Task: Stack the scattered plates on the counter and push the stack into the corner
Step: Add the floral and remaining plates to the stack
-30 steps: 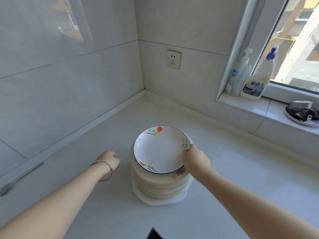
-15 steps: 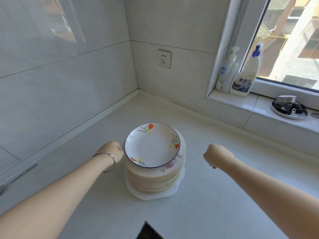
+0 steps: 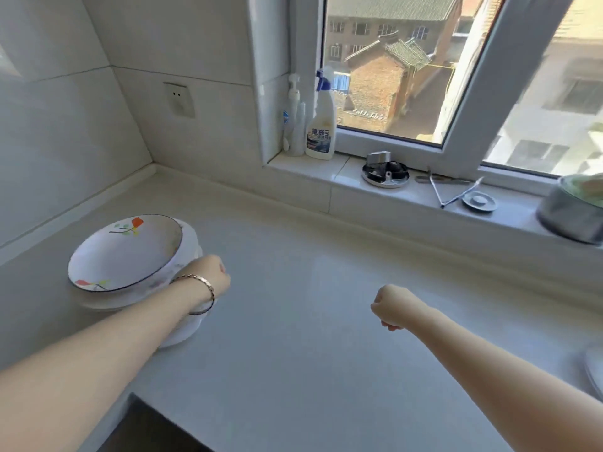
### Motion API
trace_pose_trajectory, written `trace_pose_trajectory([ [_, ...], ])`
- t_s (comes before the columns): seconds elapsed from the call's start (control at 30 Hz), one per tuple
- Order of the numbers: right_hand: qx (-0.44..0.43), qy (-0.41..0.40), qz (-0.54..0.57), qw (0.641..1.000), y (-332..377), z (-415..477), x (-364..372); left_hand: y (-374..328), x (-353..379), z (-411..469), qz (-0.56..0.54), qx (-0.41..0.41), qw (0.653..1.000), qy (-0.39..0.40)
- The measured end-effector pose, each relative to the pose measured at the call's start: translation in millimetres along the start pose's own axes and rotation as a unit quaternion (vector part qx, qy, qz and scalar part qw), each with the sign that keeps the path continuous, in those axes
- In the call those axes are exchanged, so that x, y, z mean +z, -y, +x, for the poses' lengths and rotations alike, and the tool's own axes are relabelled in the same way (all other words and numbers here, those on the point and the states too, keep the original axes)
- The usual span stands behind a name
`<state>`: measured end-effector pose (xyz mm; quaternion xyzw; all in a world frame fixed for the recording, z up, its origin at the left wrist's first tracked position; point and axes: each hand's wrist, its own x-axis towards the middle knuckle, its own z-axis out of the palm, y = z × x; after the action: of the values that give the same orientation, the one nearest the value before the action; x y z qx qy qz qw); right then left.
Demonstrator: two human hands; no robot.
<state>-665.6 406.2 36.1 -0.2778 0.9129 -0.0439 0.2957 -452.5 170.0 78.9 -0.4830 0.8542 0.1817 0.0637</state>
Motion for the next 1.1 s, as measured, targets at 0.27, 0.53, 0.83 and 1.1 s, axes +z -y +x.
trace_pose_trajectory([
  [0.27, 0.099, 0.009, 0.044, 0.994, -210.5, -47.4, -2.6, -189.0, 131.0, -45.7, 0.009, 0.113, 0.988, 0.101],
  [0.53, 0.336, -0.046, 0.111, 0.934, -401.9, -98.9, 13.4, -307.1, 210.9, -72.3, 0.077, 0.200, 0.959, 0.187],
  [0.83, 0.474, -0.136, 0.540, 0.682, -458.1, -69.3, 37.3, -331.1, 250.2, -67.3, 0.093, 0.170, 0.955, 0.224],
  [1.1, 0.429, -0.257, 0.693, 0.519, -436.2, -54.6, 38.3, -301.1, 248.7, -55.2, 0.079, 0.135, 0.962, 0.225],
])
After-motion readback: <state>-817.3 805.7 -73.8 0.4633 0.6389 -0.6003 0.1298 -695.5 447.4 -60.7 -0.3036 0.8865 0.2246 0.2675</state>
